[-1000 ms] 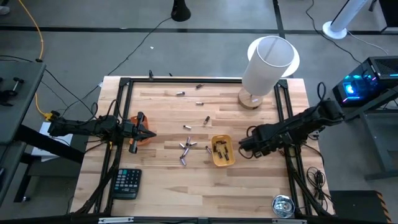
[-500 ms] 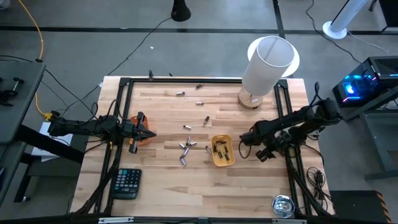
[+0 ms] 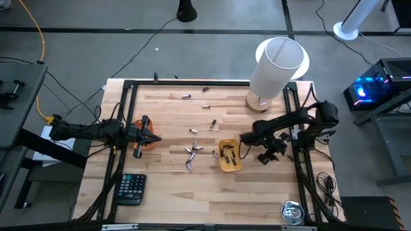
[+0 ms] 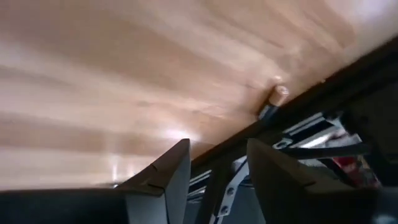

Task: Sort batteries
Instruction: Put the black battery into the yellow bin

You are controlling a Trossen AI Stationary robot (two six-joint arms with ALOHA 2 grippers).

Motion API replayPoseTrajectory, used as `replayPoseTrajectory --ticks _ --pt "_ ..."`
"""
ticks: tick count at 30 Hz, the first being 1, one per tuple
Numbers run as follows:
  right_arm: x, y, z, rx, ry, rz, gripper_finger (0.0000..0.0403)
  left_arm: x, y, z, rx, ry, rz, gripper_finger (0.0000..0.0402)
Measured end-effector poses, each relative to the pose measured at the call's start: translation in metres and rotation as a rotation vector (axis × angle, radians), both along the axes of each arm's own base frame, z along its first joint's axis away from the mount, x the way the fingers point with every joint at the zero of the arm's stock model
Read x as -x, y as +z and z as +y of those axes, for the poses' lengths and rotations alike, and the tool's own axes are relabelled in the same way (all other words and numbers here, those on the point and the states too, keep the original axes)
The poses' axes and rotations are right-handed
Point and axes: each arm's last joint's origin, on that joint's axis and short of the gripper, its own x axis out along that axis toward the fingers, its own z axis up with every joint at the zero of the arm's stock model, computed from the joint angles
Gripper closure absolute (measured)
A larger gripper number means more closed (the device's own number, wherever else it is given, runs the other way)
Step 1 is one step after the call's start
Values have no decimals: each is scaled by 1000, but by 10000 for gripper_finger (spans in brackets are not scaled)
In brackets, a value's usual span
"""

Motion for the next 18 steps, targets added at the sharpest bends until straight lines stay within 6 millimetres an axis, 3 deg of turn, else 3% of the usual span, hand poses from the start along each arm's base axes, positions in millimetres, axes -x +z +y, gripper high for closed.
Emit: replayPoseTrajectory --ticks 8,13,18 --pt "27 -31 0 49 -134 103 259 0 0 0 0 0 0 401" --pt "23 -31 -6 104 -185 100 259 0 0 0 0 1 -1 401" --pt "7 -22 -9 54 -126 4 259 0 0 0 0 0 -2 401"
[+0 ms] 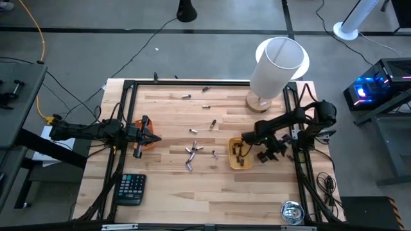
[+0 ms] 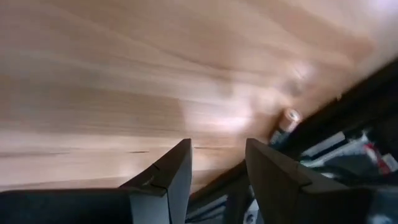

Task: Sort batteries
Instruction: Put the black battery into the yellow bin

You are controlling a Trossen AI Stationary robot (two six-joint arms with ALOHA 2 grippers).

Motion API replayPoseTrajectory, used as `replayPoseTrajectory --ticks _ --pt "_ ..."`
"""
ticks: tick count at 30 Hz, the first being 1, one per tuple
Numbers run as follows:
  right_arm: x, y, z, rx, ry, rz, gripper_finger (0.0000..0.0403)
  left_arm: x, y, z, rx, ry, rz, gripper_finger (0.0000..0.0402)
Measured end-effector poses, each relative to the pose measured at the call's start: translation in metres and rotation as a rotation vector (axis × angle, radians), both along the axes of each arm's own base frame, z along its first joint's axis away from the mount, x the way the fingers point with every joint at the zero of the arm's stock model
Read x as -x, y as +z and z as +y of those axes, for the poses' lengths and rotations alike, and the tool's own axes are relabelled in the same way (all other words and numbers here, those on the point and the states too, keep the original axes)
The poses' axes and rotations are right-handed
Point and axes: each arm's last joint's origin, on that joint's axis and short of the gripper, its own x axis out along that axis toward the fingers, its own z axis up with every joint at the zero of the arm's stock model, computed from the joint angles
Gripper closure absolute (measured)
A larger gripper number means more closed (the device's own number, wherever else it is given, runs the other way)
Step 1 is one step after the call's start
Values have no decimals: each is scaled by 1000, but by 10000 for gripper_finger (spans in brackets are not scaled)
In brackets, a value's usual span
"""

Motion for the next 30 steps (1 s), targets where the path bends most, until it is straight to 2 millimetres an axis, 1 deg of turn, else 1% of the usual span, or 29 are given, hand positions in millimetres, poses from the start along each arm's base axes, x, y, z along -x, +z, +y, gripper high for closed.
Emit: replayPoseTrajectory --ticks 2,6,8,10,13,15,21,23,24,27,30 --pt "-11 6 -1 21 29 -45 259 0 0 0 0 0 0 401" --pt "-34 26 -5 94 86 -123 259 0 0 0 0 0 0 401" --pt "-40 35 -6 134 110 -125 259 0 0 0 0 0 -1 401" --pt "-42 43 -8 175 126 -95 259 0 0 0 0 0 0 401" --pt "-33 53 -13 263 116 58 259 0 0 0 0 0 -1 401" --pt "-27 57 -16 290 103 136 259 0 0 0 0 0 -1 401" --pt "-16 53 -17 287 103 220 259 0 0 0 0 0 -1 401" --pt "-16 57 -17 315 91 193 259 0 0 0 0 0 -1 401" --pt "-16 61 -17 337 77 172 259 0 0 0 0 0 -1 401" --pt "-13 81 -19 418 10 97 259 0 0 0 0 0 -1 401" --pt "-1 99 -18 446 -88 21 259 0 0 0 0 0 -1 401"
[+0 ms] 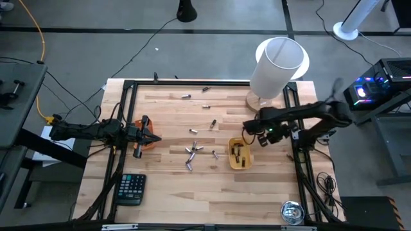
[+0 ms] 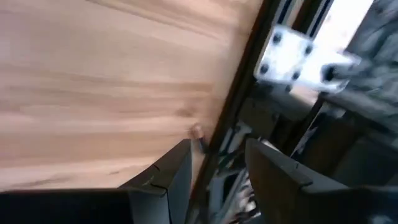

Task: Sort batteries
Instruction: Put the black battery into the yellow bin

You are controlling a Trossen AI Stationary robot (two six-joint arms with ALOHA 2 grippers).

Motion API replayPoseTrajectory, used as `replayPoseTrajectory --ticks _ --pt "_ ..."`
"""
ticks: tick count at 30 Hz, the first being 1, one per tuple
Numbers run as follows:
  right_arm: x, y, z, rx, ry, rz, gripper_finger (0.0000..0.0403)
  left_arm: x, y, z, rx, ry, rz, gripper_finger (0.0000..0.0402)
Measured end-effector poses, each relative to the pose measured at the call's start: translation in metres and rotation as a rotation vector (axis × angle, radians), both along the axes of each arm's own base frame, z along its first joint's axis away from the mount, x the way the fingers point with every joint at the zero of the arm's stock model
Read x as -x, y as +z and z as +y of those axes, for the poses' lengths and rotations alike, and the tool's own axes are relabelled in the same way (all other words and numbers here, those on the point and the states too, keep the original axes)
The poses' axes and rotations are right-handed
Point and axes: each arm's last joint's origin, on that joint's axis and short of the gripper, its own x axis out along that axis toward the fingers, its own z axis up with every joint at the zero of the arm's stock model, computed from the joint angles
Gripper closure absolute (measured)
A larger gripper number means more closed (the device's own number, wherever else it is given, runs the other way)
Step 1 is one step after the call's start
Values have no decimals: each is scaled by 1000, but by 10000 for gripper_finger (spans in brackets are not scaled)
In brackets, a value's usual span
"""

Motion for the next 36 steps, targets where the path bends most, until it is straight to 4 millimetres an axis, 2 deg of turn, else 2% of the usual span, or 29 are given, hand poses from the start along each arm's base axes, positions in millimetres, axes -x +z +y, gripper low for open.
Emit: replayPoseTrajectory --ticks 4,10,14,17,22,30,34,36 --pt "17 2 4 -55 -83 -20 259 0 0 0 0 0 0 401" --pt "45 -30 9 -116 -170 151 259 0 0 0 0 0 0 401" --pt "34 -35 8 -102 -166 137 259 0 0 0 0 2 3 401" --pt "26 -50 8 -123 -156 85 259 0 0 0 0 0 2 401" --pt "25 -66 7 -152 -88 164 259 0 0 0 -1 0 7 401" --pt "20 -78 6 -152 -91 222 259 -1 -1 0 -1 1 12 401" --pt "12 -80 7 -168 -119 149 259 -1 -1 0 -1 1 11 401" --pt "4 -77 7 -98 -110 114 259 -1 -1 0 -1 1 11 401"
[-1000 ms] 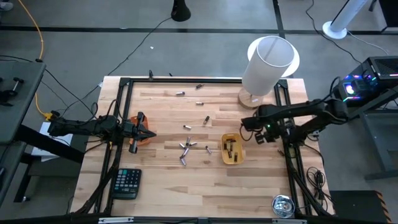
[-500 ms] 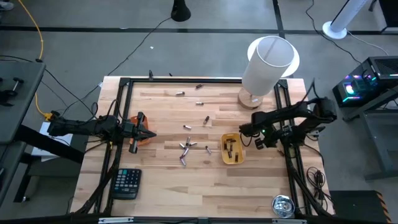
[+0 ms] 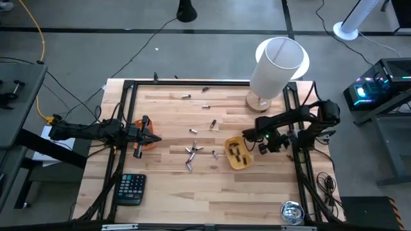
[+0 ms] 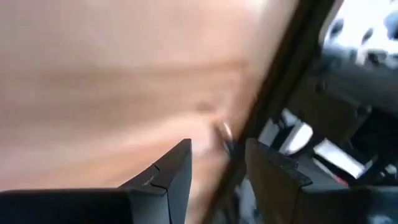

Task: Sort batteries
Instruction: Put the black battery into the yellow bin

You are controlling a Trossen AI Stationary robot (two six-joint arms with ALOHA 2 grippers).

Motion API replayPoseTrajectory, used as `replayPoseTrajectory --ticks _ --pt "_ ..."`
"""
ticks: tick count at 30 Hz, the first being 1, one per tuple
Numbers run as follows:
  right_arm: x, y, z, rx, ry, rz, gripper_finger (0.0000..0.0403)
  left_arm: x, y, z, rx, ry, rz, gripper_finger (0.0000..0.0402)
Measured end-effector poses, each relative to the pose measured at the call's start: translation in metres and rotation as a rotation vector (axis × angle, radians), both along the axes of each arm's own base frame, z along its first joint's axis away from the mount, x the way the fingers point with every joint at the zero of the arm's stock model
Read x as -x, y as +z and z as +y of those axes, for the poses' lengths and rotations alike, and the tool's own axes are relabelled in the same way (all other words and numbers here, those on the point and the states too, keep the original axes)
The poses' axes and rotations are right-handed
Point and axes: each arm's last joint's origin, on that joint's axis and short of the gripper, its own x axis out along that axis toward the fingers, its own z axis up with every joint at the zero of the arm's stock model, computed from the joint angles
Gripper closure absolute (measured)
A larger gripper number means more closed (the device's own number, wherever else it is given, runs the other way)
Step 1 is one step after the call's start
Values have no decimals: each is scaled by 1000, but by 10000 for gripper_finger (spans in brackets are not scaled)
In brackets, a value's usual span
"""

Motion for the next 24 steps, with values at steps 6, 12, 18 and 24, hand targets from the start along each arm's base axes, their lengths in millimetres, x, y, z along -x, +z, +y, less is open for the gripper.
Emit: replayPoseTrajectory --ticks 6,12,18,24 --pt "-7 -1 -3 85 -26 -50 259 0 0 0 0 0 -1 401" --pt "-25 -10 -3 113 -72 -244 259 0 0 0 0 0 0 401" --pt "-4 -1 -4 165 -47 3 259 0 0 0 0 0 1 401" --pt "12 -18 0 108 -112 25 259 0 0 0 0 0 1 401"
